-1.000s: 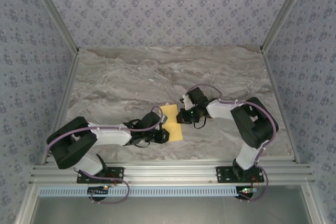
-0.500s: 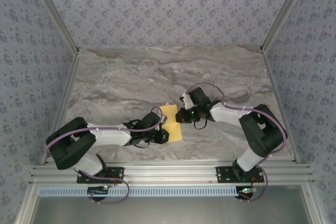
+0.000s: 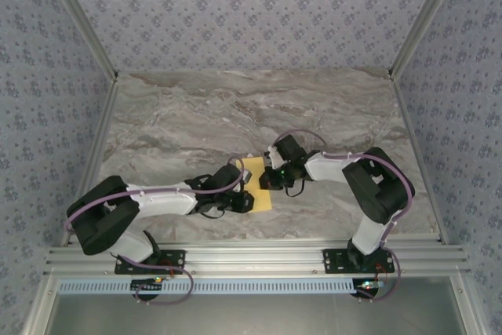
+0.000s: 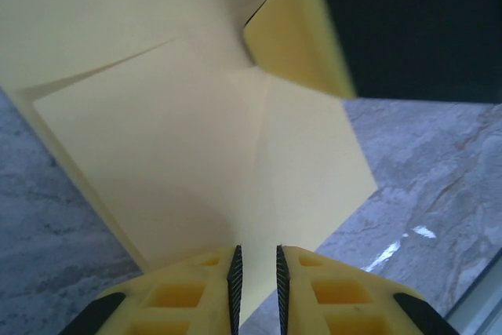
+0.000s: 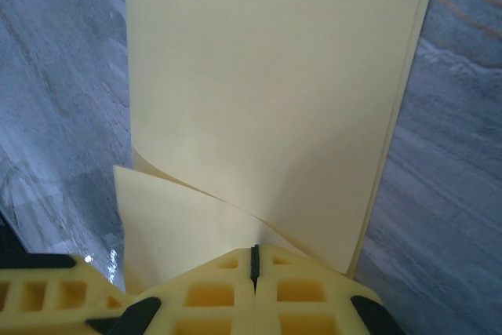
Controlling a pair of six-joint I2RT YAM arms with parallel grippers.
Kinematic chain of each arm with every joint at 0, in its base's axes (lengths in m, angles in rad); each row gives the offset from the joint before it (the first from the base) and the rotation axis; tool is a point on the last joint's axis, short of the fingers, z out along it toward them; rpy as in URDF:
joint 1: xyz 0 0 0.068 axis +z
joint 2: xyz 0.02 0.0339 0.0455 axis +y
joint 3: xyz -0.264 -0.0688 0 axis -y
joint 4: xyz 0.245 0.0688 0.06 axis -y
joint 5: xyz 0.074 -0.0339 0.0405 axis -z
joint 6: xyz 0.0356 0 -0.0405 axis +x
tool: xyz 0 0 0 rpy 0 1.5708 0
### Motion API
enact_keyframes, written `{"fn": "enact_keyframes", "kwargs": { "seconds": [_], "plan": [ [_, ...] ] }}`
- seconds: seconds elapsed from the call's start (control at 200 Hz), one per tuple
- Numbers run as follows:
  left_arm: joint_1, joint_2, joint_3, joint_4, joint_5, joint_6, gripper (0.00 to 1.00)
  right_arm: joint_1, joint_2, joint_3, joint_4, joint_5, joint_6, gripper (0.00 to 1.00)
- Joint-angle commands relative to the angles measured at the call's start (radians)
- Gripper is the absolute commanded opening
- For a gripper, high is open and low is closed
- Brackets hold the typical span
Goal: Fold a paper plane with a square sheet of paper (fold left side to right side)
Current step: Fold the triangle a second time at the center of the table.
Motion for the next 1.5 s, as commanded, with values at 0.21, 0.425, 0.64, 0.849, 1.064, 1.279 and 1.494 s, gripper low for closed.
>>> {"fn": "enact_keyframes", "kwargs": {
  "seconds": [0.21,0.425,0.64,0.849,1.064,1.279,1.494],
  "plan": [
    [-0.007,0.044,0.098,-0.027,0.061,0.047,0.22,0.004,0.027,0.015,-0.088,0.053,-0.006,0.03],
    [-0.007,0.09,0.078,0.006,0.064,0.028,0.22,0.005,0.027,0.018,-0.106,0.064,-0.014,0.03],
    [-0.007,0.076,0.038,-0.006,0.053,0.021,0.22,0.003,0.033,0.027,-0.134,0.084,-0.026,0.03],
    [-0.007,0.053,-0.021,-0.003,0.035,0.003,0.22,0.003,0.041,0.037,-0.153,0.093,-0.036,0.03],
    [-0.007,-0.006,-0.085,-0.018,0.011,-0.02,0.21,0.003,0.046,0.043,-0.168,0.099,-0.042,0.03],
    [-0.007,-0.093,-0.147,-0.044,0.001,-0.033,0.2,0.001,0.052,0.052,-0.173,0.1,-0.043,0.03],
    [0.002,-0.216,-0.154,-0.099,-0.037,-0.023,0.2,-0.001,0.058,0.06,-0.176,0.096,-0.045,0.03]
  ]
}}
